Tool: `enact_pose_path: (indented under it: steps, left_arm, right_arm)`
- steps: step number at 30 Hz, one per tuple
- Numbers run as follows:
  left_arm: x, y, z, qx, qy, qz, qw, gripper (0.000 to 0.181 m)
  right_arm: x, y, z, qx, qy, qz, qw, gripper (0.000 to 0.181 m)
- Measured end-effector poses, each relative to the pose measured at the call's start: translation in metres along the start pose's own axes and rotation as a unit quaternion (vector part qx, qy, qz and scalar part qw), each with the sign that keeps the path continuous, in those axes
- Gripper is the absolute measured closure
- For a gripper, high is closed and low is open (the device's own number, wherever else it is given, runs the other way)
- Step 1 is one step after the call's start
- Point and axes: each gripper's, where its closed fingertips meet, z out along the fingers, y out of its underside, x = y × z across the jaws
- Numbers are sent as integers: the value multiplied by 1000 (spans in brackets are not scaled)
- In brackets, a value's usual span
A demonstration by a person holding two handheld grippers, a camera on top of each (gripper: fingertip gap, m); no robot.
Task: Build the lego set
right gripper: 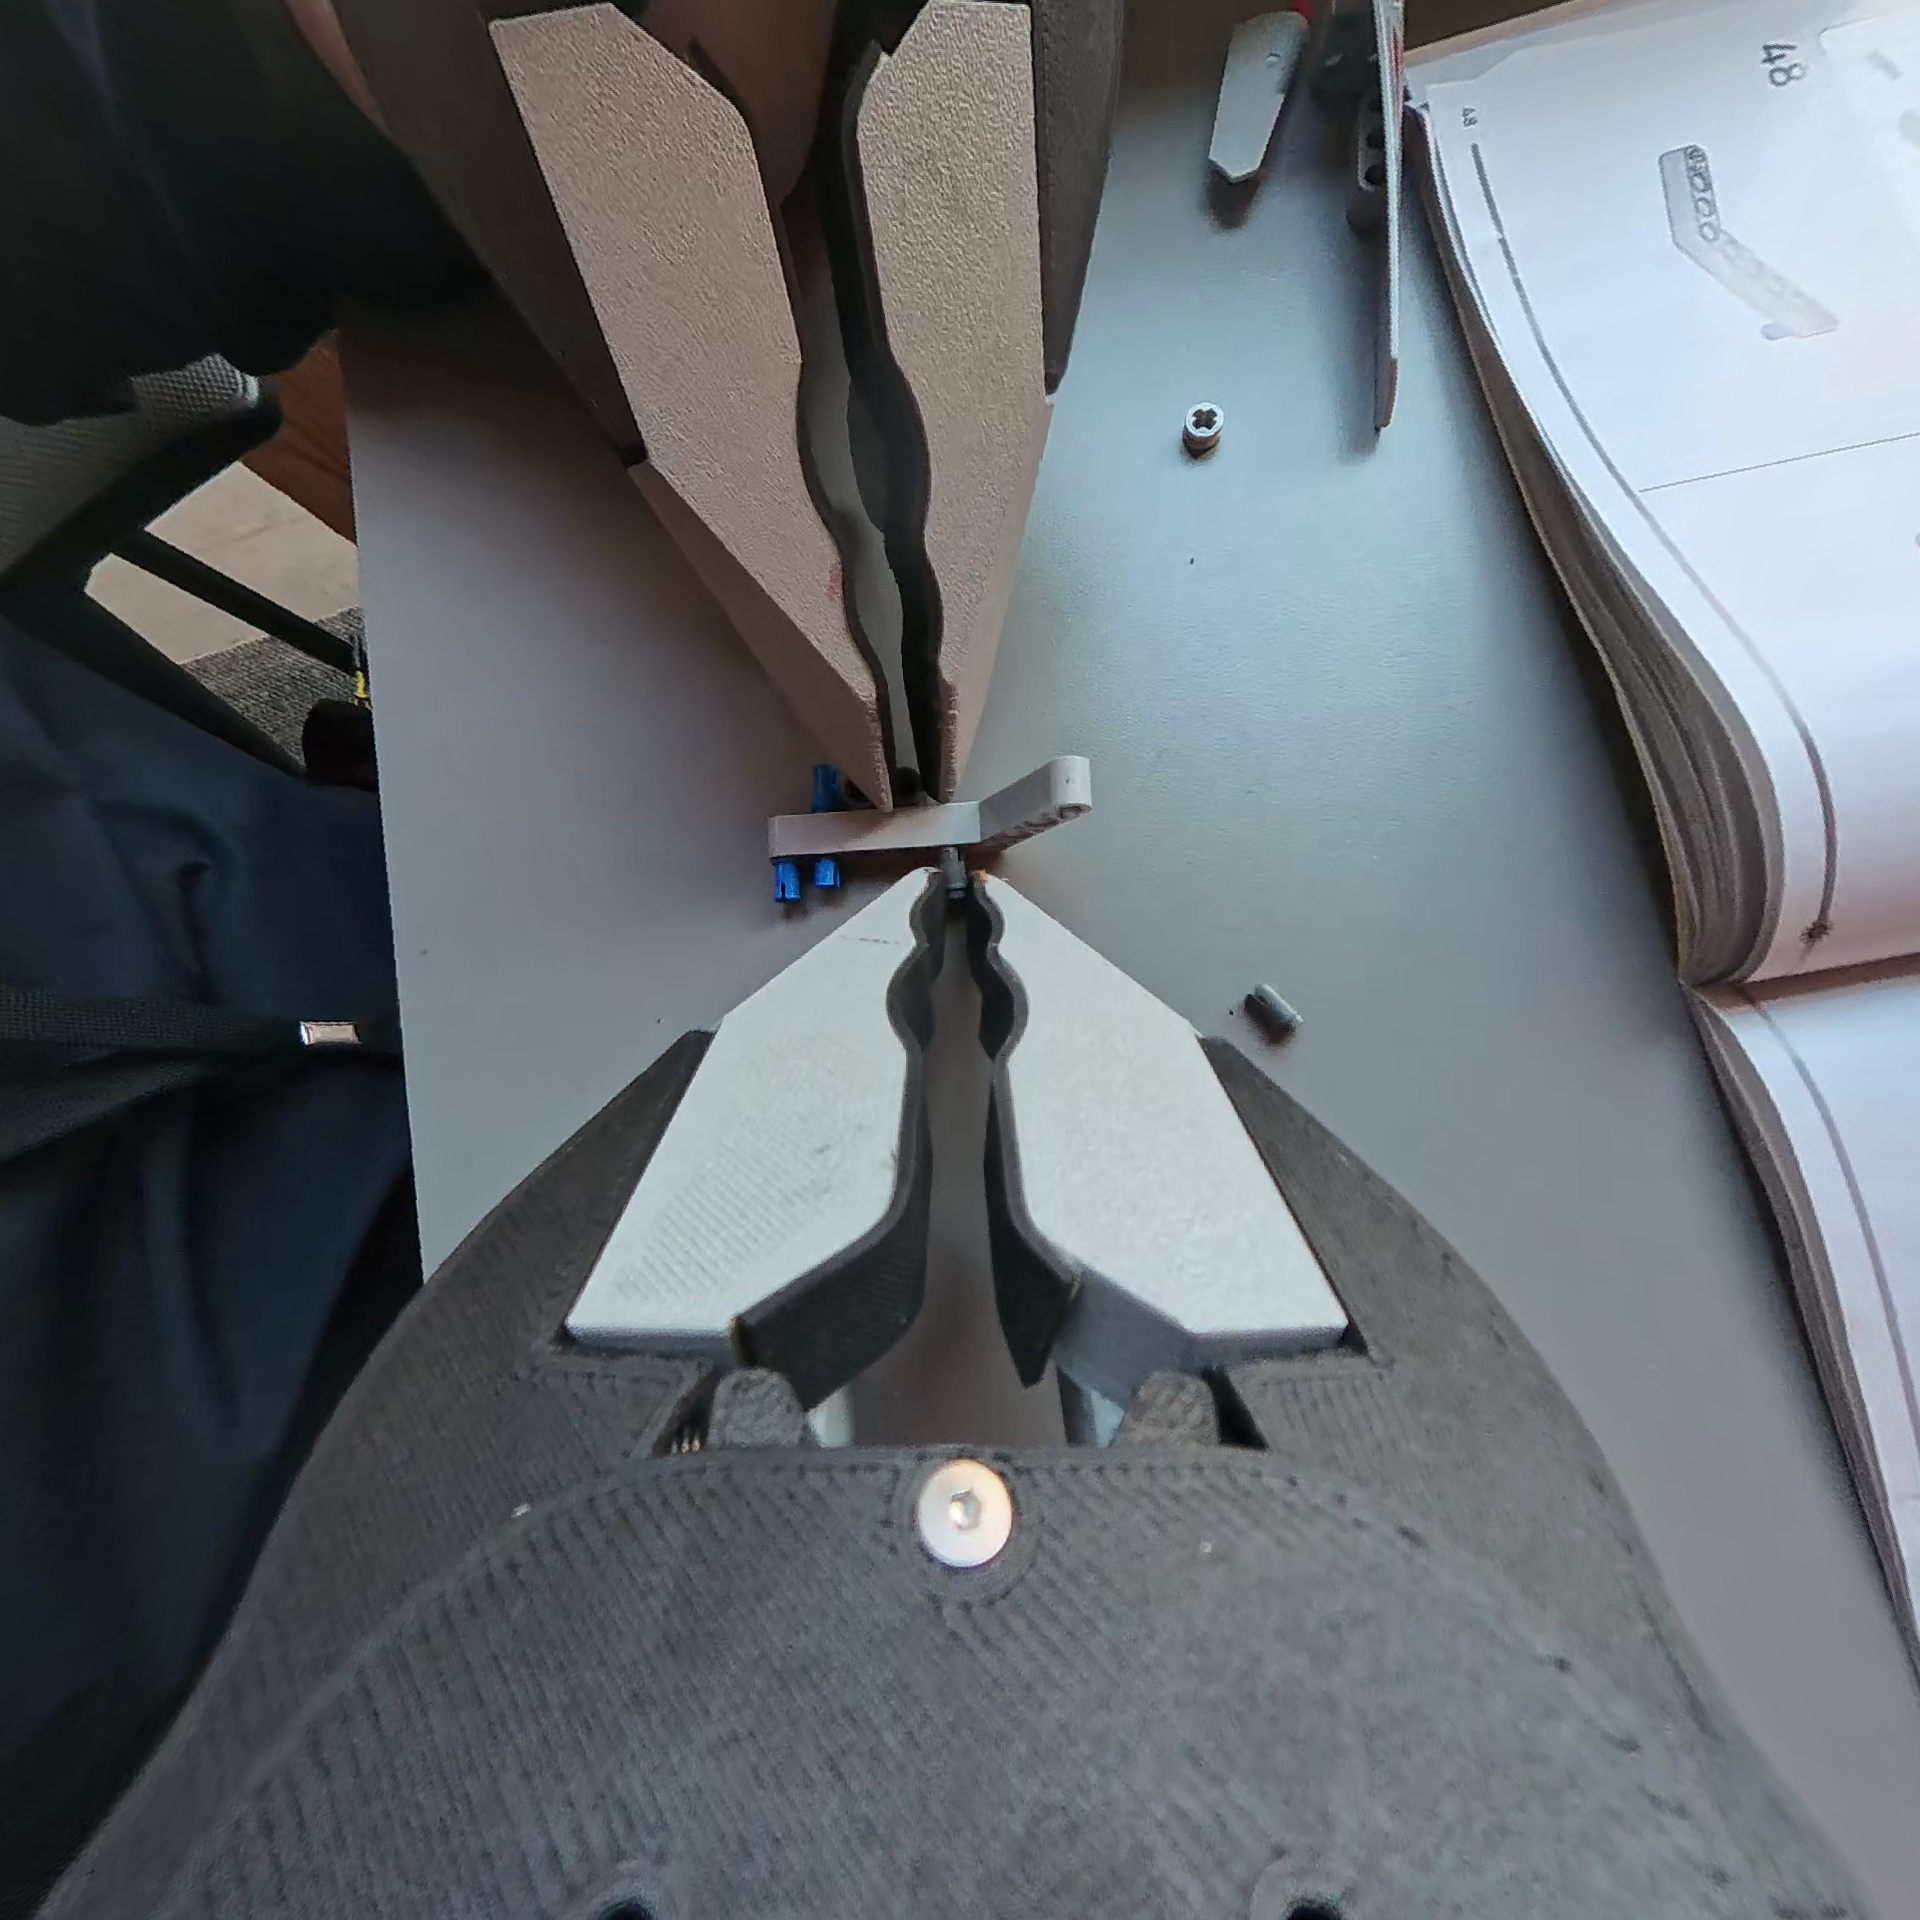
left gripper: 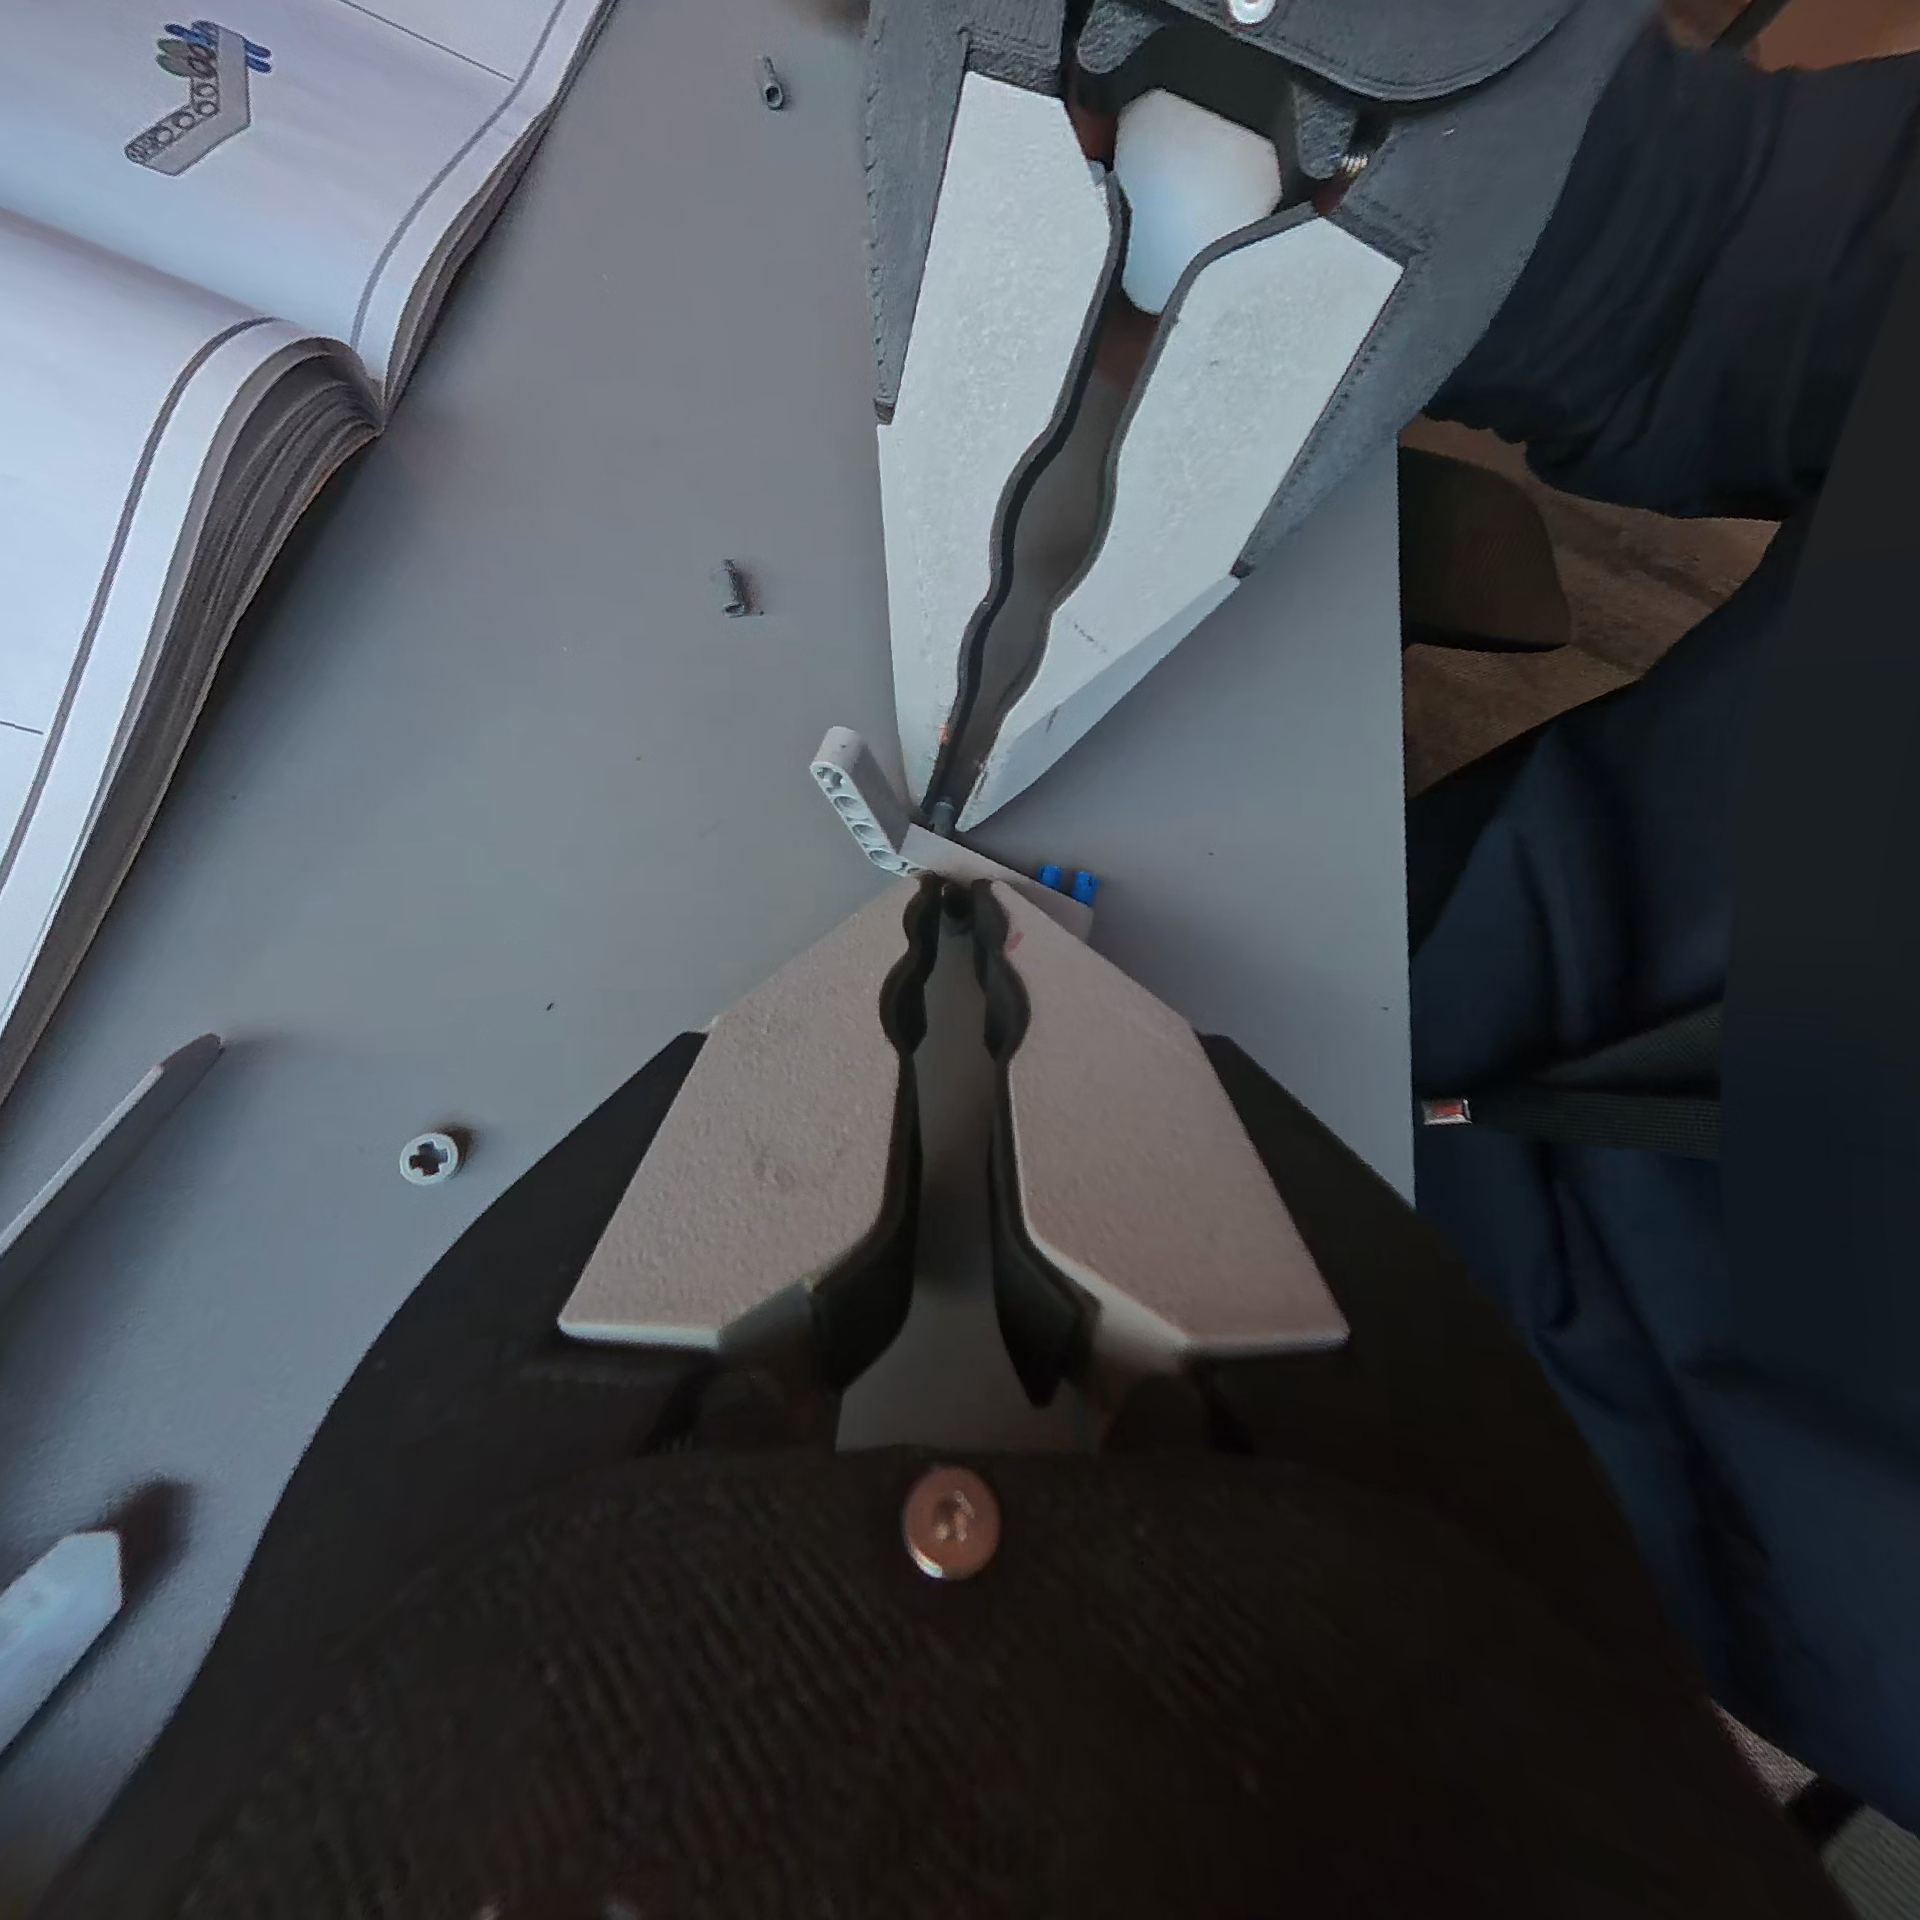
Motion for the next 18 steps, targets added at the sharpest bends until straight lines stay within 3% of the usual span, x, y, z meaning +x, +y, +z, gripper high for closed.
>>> enact_pose_path:
  steps: [7,14,18]
  left_arm:
    - [-1,0,-1,1,-2,-4,1000,179]
    - [-1,1,-1,-4,35,-44,998,179]
    - [-1,1,0,-5,39,-49,998,179]
  right_arm:
    - [2,-1,2,-48,26,-36,998,181]
    - [3,-4,4,12,-13,-8,1000,180]
    - [3,-5,5,15,-2,-48,999,180]
